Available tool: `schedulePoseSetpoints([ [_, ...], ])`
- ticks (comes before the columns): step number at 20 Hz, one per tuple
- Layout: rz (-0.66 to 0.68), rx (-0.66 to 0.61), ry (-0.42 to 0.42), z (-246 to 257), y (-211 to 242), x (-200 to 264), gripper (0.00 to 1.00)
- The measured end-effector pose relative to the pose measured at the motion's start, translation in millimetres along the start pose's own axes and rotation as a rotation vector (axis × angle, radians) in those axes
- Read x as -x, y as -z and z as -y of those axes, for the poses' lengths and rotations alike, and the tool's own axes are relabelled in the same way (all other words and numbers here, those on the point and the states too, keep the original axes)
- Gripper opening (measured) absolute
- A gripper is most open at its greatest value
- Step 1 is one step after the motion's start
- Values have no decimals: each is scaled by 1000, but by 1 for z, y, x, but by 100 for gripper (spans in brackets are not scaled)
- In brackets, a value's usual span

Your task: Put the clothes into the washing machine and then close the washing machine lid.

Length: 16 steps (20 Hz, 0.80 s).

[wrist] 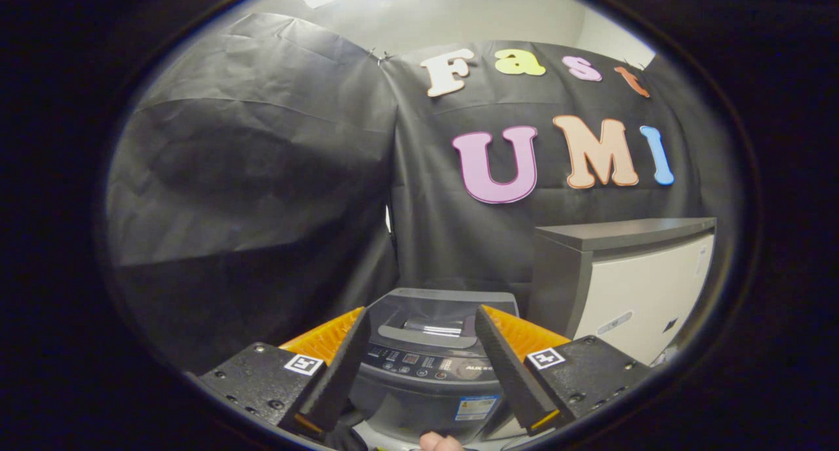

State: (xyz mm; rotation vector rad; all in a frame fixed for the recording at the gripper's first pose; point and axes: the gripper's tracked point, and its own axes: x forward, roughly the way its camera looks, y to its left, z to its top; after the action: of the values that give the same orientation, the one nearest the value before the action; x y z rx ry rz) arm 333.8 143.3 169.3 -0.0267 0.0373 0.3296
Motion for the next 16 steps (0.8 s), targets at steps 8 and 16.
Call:
schedulePoseSetpoints([
  [8,42,28,3,1,-3,51,97],
  [16,19,-30,71,19,9,90,97],
])
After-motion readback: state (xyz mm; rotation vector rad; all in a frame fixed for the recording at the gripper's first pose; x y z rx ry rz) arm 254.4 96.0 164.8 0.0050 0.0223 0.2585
